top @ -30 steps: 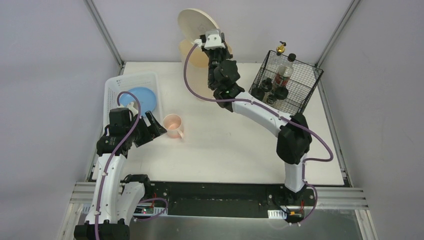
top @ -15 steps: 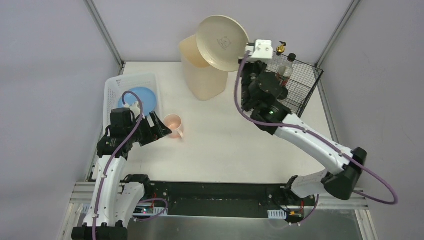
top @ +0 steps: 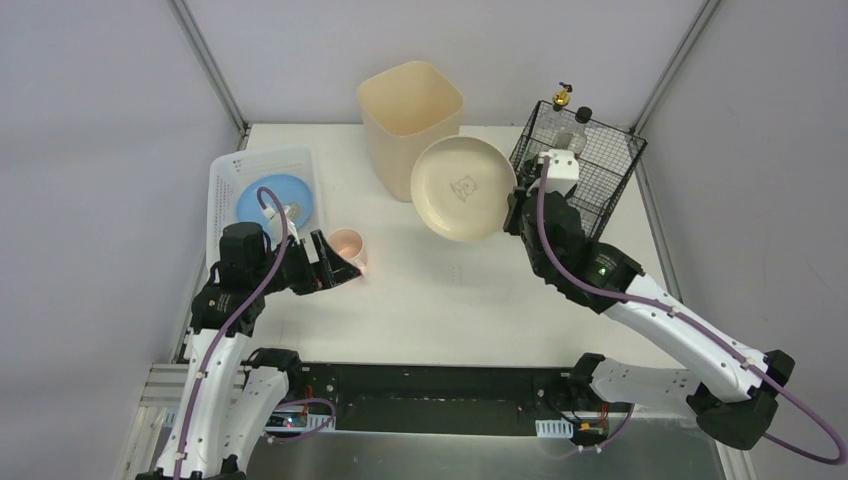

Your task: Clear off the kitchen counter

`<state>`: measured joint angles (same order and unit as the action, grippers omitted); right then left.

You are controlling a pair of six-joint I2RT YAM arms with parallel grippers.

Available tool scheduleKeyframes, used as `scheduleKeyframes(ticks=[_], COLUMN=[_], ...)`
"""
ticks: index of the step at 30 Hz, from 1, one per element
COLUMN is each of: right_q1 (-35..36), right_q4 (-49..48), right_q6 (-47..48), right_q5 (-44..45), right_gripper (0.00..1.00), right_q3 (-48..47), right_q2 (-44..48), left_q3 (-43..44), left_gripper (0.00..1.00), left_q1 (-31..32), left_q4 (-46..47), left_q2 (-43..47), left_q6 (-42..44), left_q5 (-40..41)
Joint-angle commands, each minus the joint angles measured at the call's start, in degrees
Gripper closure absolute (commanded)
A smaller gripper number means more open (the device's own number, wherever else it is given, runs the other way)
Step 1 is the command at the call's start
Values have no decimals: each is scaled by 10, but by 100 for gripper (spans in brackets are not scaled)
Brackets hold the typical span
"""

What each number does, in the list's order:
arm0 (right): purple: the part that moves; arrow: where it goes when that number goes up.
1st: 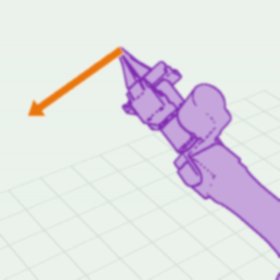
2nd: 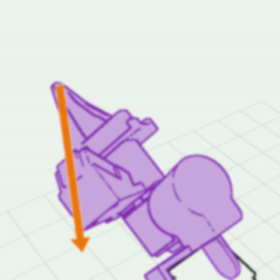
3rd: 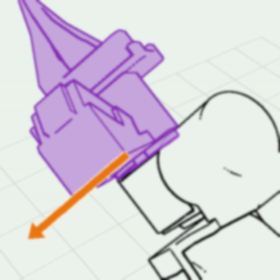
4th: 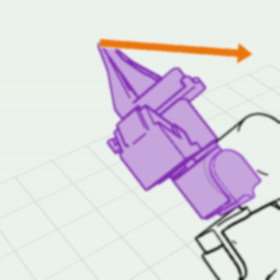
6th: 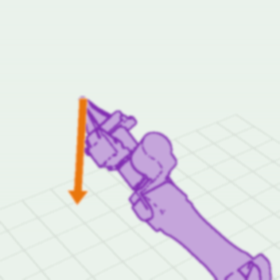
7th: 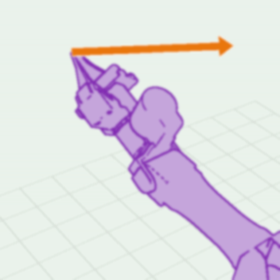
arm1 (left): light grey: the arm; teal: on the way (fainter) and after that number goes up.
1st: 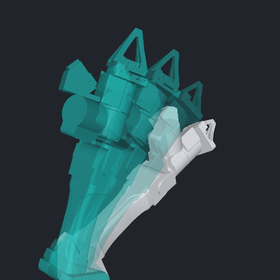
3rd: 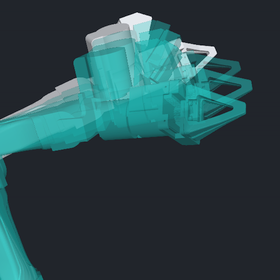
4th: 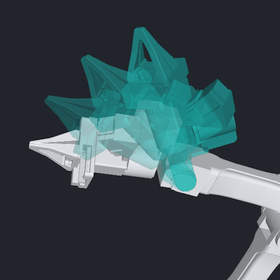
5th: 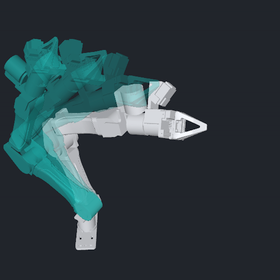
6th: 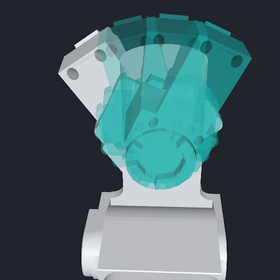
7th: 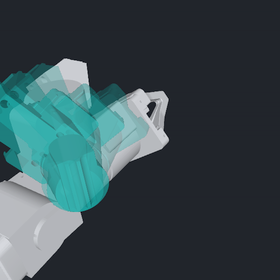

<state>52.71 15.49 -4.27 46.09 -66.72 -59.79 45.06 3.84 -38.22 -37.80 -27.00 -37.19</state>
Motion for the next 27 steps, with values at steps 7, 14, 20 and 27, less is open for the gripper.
scheduleKeyframes(ticks=[7, 14, 20, 27], right_q1=[0, 7, 32, 65], right_q4=[131, 83, 67, 59], right_q6=[-195, -250, -267, -281], right_q5=[-172, -283, -311, -310], right_gripper=[100, 100, 100, 100], right_q3=[97, 148, 134, 111], right_q2=[42, 39, 6, -36], left_q3=[-2, -23, -43, -47], left_gripper=[17, 17, 17, 18], left_q1=[12, 40, 98, 176], left_q4=[19, 43, 79, 99], left_q2=[48, 19, -6, -33], left_q6=[-60, -68, -83, -89], left_q5=[-49, -32, 11, 86])
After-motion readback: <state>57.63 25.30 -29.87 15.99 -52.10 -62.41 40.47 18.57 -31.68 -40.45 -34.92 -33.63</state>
